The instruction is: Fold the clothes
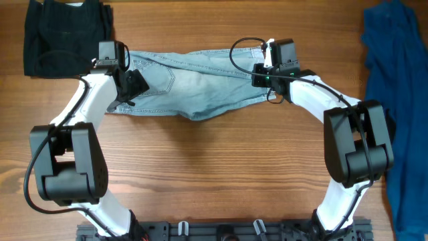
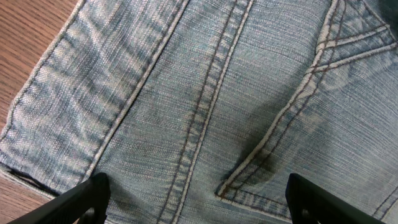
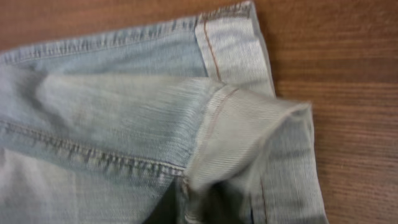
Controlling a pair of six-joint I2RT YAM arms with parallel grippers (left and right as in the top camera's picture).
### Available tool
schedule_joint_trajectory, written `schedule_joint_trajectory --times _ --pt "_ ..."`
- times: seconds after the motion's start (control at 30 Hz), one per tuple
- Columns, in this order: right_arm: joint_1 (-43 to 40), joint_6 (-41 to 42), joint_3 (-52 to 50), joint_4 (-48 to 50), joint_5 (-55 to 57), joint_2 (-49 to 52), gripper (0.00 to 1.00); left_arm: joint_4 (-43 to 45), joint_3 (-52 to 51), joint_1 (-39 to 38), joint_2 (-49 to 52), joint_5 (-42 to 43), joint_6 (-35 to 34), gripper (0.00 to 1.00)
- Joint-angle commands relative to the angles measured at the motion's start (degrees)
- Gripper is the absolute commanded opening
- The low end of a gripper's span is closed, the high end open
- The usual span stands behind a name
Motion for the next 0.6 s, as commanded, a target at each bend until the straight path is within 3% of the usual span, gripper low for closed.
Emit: schedule_joint_trajectory --times 0.0,0.17,0.37,0.57 --pt "0.24 1.88 0.83 1.44 0.15 -1.73 0.04 0.2 -0.83 0.0 0.81 0.35 0.04 0.91" --pt "0.24 5.75 8.41 2.47 -2.64 -2.27 0.04 0.22 -0.83 0.0 0.81 0.33 0.02 0.9" --pt "0.17 10.69 9.33 8.79 1.51 -1.33 0.04 0.2 -0.83 -0.02 0.81 0.35 0.02 0.9" --pt "0.17 10.56 9.27 3.3 3.74 1.51 0.09 0.17 -0.83 0.0 0.81 0.35 0.04 0.91"
